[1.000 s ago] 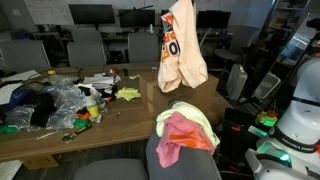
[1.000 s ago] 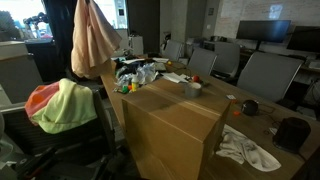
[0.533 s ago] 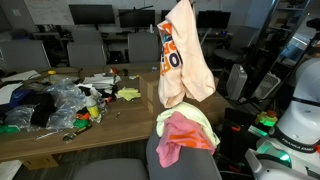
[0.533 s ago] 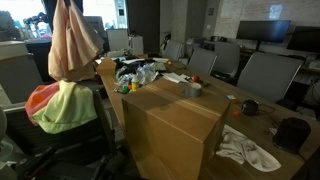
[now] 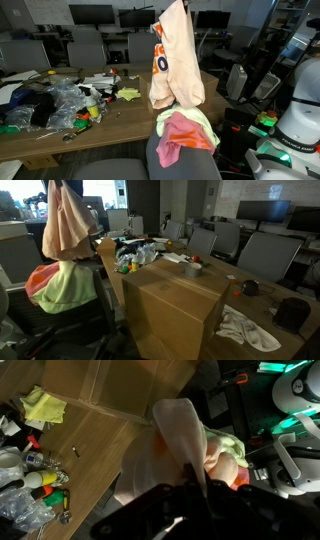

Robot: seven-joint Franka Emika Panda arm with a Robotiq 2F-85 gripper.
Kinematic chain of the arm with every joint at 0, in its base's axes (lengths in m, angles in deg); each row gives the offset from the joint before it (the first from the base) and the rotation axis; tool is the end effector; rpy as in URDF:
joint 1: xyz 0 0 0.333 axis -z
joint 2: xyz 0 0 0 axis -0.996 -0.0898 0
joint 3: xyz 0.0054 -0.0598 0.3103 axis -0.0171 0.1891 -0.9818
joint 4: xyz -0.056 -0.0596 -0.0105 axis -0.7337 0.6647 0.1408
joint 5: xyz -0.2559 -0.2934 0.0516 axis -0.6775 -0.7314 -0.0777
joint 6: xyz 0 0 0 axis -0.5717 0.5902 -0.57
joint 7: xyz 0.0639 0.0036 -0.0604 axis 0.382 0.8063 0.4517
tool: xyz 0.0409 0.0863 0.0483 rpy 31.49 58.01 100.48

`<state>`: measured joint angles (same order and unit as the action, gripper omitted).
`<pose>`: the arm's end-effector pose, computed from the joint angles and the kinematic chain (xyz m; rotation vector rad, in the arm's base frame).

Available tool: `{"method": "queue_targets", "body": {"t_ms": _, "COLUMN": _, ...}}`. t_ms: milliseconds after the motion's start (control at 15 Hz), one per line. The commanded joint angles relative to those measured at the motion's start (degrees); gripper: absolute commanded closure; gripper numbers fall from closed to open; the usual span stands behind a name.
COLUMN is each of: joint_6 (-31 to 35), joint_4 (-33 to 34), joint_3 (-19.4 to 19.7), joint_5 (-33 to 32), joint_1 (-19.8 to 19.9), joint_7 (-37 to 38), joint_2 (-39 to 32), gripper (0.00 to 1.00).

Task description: Hang the shirts that are on the box on the back of the chair

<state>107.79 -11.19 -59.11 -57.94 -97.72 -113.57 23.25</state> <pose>0.4347 0.1731 0.6559 2.2350 1.8005 -0.2726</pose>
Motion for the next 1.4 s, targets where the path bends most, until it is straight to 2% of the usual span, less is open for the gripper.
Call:
{"method": "queue_targets", "body": {"t_ms": 0, "joint_6": -3.16, "joint_4": 5.51, "joint_3": -2.51, "joint_5": -4.21, "joint_1": -1.35, "joint_7": 0.49, "joint_2": -3.79, "gripper": 0.99}}
{"method": "queue_targets", "body": {"t_ms": 333, "joint_6": -5.56, "joint_4": 10.59, "joint_3": -6.33, "joint_5": -9.73, "joint_1": -2.94, "joint_7": 3.0, "joint_2": -8.24, "gripper": 0.99}}
{"method": "queue_targets", "body": {"t_ms": 733, "joint_6": -8.1, "joint_4": 15.63, "joint_3": -7.87, "joint_5": -13.96, "joint_1": -4.35, "joint_7": 4.38, "joint_2": -12.56, "gripper": 0.99}}
{"method": "queue_targets", "body": {"t_ms": 1067, "joint_6": -8.16, "joint_4": 18.02, "joint_3": -8.13, "joint_5": -15.36, "joint_1": -5.19, "joint_7": 5.07, "joint_2": -16.28, "gripper": 0.99}}
{"method": "queue_targets", "body": {"t_ms": 1333, "joint_6": -3.23, "joint_4": 17.56, "joint_3": -7.64, "joint_5": -12.48, "joint_1": -5.15, "joint_7": 5.15, "joint_2": -17.56, "gripper": 0.99}}
